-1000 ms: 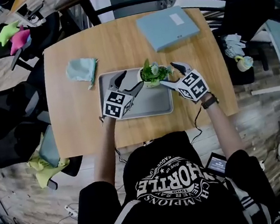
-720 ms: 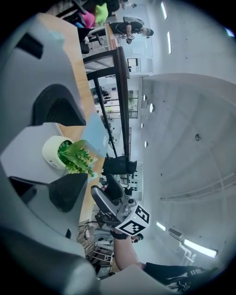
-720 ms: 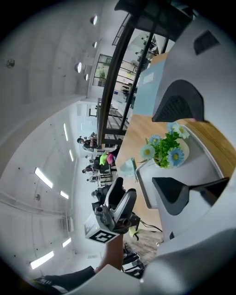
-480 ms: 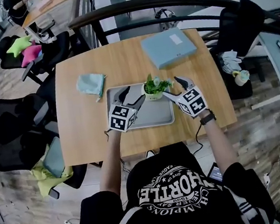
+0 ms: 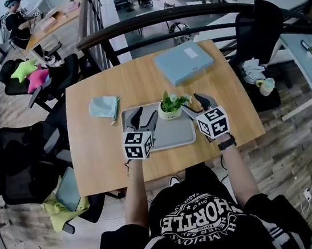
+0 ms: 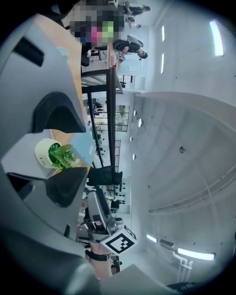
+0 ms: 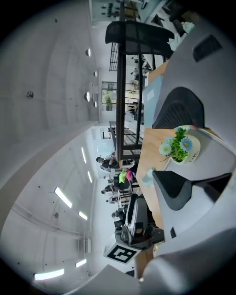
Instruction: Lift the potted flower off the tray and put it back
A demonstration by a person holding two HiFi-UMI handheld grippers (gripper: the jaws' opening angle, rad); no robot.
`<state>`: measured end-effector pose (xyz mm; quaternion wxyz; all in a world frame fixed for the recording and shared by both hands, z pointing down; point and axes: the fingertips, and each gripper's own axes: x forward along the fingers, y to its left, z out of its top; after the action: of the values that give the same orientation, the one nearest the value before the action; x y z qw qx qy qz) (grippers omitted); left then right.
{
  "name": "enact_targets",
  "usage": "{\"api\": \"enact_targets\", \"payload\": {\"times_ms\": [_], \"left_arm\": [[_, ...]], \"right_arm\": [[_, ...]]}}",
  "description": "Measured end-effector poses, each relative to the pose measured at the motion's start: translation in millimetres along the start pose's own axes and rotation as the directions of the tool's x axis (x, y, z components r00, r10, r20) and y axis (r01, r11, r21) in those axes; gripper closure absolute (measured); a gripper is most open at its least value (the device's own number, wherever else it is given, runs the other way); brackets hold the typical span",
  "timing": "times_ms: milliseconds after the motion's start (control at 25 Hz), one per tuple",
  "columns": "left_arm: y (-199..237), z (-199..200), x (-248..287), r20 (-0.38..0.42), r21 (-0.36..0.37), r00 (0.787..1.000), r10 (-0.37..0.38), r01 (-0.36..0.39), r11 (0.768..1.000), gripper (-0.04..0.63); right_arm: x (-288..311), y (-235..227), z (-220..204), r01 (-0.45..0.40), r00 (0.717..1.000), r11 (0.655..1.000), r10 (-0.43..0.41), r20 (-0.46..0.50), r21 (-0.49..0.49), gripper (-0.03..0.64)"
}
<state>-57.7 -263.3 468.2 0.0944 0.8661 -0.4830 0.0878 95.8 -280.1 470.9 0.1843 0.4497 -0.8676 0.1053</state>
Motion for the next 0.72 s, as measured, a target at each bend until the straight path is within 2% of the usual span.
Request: {"api": "enact_targets", "payload": {"times_ms": [160, 320, 560, 720], "left_arm": [[5.5, 15.9, -19.5, 0.057, 0.001, 0.996, 0.070, -0.070, 0.998, 0.371], [5.0, 23.5, -37.7, 0.081, 0.029, 0.991, 0.110, -0.112, 0.993, 0.385], [-2.6, 23.9, -58.3, 0.053, 0.074, 0.986, 0.157, -0.161, 0.984, 0.440], [-6.4, 29.9, -65.6, 0.071, 0.090, 0.984, 0.164, -0.170, 0.981, 0.468]], "right_arm": [[-20.5, 0.8, 11.7, 0.070, 0.996, 0.995, -0.074, 0.057, 0.070, 0.334], [-36.1, 2.4, 20.5, 0.121, 0.988, 0.990, -0.127, 0.086, 0.072, 0.352], [-51.1, 24.5, 21.1, 0.130, 0.982, 0.987, -0.141, 0.122, 0.091, 0.400], [-52.0, 39.9, 16.0, 0.122, 0.983, 0.986, -0.135, 0.122, 0.111, 0.435]]}}
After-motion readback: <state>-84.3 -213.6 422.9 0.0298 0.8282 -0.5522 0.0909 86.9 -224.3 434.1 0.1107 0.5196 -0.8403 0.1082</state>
